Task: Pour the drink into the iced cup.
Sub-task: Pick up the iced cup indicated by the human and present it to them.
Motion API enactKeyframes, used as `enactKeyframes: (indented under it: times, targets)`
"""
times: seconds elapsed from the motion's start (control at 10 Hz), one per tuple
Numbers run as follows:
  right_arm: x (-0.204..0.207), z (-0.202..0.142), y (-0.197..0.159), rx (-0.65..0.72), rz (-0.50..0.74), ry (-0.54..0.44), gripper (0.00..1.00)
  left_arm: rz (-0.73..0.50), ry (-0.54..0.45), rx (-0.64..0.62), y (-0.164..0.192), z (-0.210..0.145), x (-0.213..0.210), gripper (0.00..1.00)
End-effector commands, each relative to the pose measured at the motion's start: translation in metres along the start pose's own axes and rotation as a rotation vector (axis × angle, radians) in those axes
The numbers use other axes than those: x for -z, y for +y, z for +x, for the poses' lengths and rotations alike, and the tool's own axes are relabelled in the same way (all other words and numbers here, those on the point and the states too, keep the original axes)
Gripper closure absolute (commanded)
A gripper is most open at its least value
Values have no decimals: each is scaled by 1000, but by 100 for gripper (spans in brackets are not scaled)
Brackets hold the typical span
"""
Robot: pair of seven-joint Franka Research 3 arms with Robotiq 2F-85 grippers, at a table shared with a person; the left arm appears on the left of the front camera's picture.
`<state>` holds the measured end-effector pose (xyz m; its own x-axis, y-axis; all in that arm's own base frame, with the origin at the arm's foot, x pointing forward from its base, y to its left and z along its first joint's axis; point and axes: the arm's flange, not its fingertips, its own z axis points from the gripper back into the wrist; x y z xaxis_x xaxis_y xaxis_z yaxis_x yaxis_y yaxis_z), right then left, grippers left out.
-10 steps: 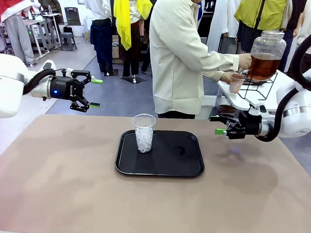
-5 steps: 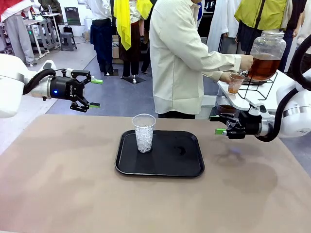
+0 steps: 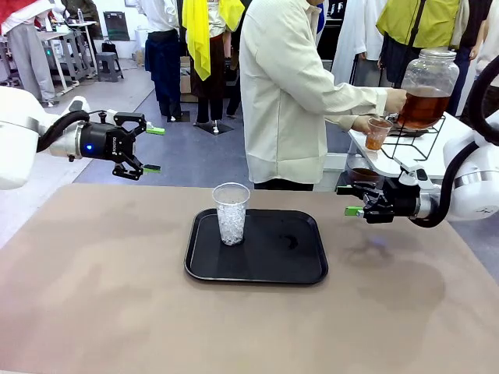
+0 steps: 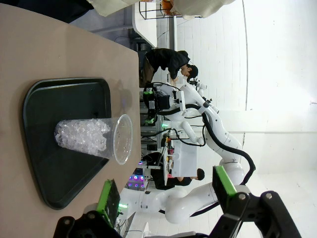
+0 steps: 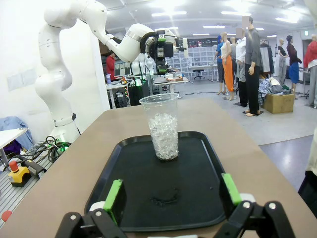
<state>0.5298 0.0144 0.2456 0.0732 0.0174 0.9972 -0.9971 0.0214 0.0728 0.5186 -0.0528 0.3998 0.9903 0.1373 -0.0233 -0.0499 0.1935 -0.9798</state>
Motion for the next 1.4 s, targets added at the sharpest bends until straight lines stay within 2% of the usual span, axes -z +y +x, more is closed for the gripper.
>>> enactKeyframes:
  times: [0.0, 1.3]
  targets:
    - [2, 2, 0, -2, 3, 0, 0, 1, -4, -9, -2, 0, -1, 0]
    - [2, 2, 0, -2, 3, 0, 0, 1, -4, -9, -2, 0, -1, 0]
